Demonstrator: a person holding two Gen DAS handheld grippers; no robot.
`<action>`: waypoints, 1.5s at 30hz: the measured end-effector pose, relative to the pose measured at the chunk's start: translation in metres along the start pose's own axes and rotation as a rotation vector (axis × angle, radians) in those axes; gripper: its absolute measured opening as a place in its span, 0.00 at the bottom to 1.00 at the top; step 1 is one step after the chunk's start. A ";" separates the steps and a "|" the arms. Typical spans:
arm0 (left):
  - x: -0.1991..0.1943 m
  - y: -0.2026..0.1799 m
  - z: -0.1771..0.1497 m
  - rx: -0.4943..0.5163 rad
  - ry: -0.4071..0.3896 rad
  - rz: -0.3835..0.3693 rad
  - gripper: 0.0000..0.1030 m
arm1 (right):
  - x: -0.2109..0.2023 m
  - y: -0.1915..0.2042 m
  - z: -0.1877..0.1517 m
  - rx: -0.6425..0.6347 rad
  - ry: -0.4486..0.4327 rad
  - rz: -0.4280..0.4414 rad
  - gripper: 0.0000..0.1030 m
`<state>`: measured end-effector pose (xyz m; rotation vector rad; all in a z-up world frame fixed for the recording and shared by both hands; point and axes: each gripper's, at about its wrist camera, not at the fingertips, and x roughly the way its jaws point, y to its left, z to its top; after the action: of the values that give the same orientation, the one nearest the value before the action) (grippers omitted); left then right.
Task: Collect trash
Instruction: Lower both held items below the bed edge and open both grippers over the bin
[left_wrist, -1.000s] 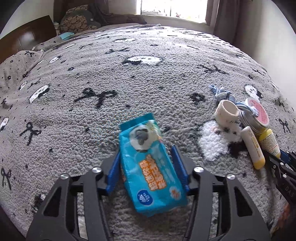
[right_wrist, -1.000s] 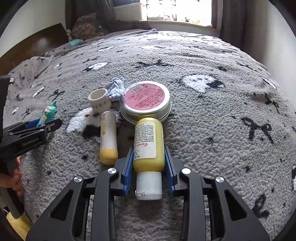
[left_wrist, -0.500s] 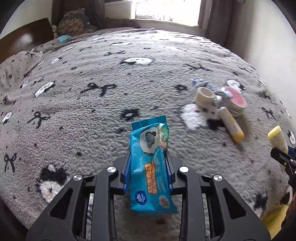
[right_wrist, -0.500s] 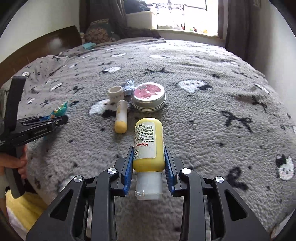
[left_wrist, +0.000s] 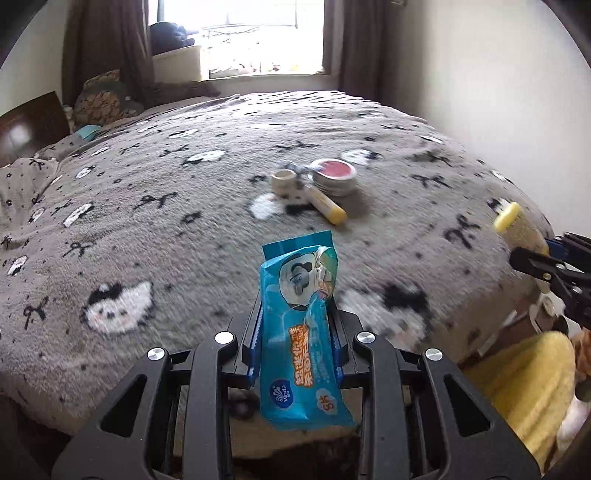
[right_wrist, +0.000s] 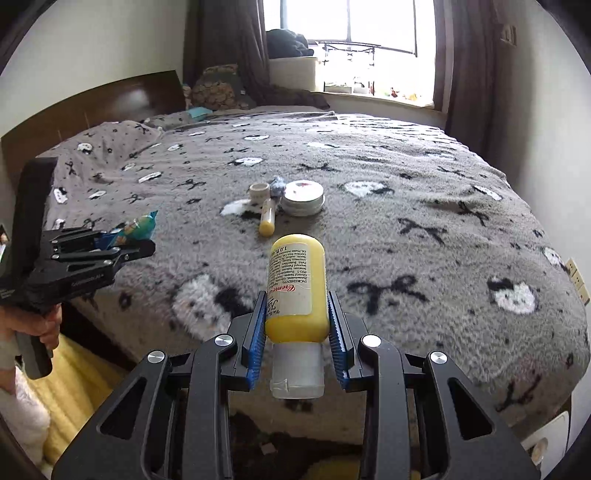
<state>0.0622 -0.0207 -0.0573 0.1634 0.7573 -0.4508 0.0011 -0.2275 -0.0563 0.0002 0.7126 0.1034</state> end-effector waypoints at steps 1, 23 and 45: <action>-0.004 -0.005 -0.009 0.004 0.003 -0.013 0.26 | -0.002 0.001 -0.007 0.003 0.007 0.005 0.31; 0.047 -0.045 -0.171 -0.051 0.345 -0.196 0.26 | 0.050 0.046 -0.132 0.082 0.305 0.108 0.31; 0.113 -0.031 -0.238 -0.158 0.545 -0.222 0.28 | 0.117 0.042 -0.190 0.197 0.517 0.189 0.31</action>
<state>-0.0289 -0.0138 -0.3064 0.0521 1.3505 -0.5629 -0.0391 -0.1809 -0.2752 0.2363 1.2374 0.2180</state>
